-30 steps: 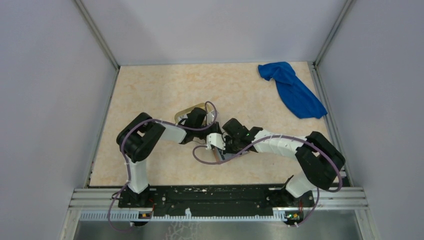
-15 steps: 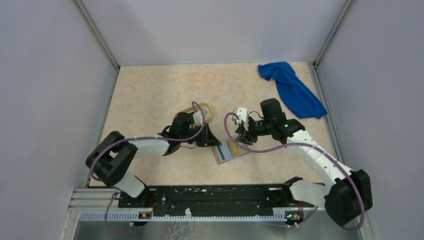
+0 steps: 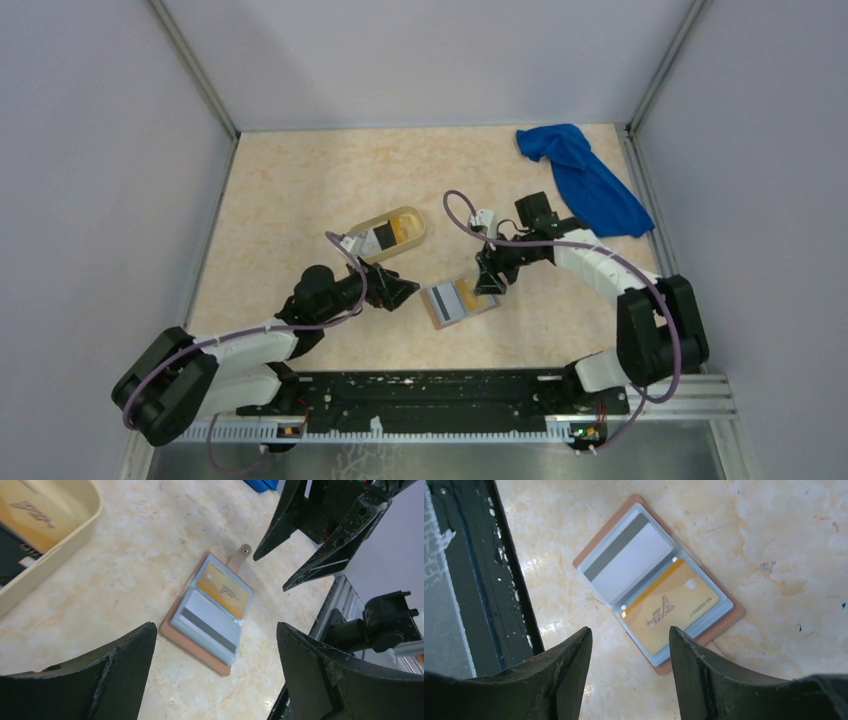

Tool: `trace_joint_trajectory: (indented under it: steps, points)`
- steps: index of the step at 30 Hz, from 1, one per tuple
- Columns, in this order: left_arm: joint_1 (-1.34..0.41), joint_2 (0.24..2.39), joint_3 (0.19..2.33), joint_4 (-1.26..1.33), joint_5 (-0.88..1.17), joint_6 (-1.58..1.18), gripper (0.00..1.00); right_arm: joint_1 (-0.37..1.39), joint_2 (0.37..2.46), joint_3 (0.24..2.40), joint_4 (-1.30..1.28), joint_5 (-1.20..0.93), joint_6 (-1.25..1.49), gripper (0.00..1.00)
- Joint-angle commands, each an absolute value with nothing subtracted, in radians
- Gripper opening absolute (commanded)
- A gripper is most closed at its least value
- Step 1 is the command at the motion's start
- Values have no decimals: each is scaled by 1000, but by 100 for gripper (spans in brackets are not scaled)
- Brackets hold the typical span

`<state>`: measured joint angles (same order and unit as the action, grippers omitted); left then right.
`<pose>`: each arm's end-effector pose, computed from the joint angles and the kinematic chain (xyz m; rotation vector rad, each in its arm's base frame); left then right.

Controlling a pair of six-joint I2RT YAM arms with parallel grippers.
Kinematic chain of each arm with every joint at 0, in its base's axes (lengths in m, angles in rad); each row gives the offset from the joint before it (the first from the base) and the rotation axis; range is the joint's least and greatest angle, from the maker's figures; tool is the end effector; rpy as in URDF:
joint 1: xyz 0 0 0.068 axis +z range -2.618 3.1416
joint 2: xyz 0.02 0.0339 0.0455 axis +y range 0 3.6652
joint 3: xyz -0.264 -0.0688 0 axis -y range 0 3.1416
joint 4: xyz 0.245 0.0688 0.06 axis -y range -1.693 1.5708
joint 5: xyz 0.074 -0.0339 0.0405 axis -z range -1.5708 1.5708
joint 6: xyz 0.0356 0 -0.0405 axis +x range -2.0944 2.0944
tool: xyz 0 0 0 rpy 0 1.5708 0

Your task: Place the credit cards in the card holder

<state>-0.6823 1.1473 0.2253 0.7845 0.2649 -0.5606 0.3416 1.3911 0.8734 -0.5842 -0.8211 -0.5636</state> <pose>0.1607 -0.1426 0.1804 0.3234 1.8141 -1.1267 0.2361 0.1116 0.2165 -1.2857 2.0683 0.9838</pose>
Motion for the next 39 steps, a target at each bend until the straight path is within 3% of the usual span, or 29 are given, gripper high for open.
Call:
trace_joint_trajectory:
  steps: [1,6,11,15,24,34,39]
  points:
    - [-676,1088,130,933,151,-604,92,334,1431,938,-658,-751,-595,58]
    - [-675,1105,114,891,176,-687,87,334,1495,941,-664,-737,-584,58]
    - [-676,1194,155,849,244,-754,71,306,1532,962,-683,-741,-558,57]
    - [-685,1230,162,843,270,-791,65,232,1536,966,-700,-809,-555,56]
    - [-811,1327,268,694,106,-832,58,193,1624,991,-756,-837,-616,49]
    - [-896,1519,516,356,-144,-857,59,194,1732,1003,-770,-832,-636,48]
    - [-912,1607,624,238,-169,-841,61,193,1770,1017,-802,-865,-653,41]
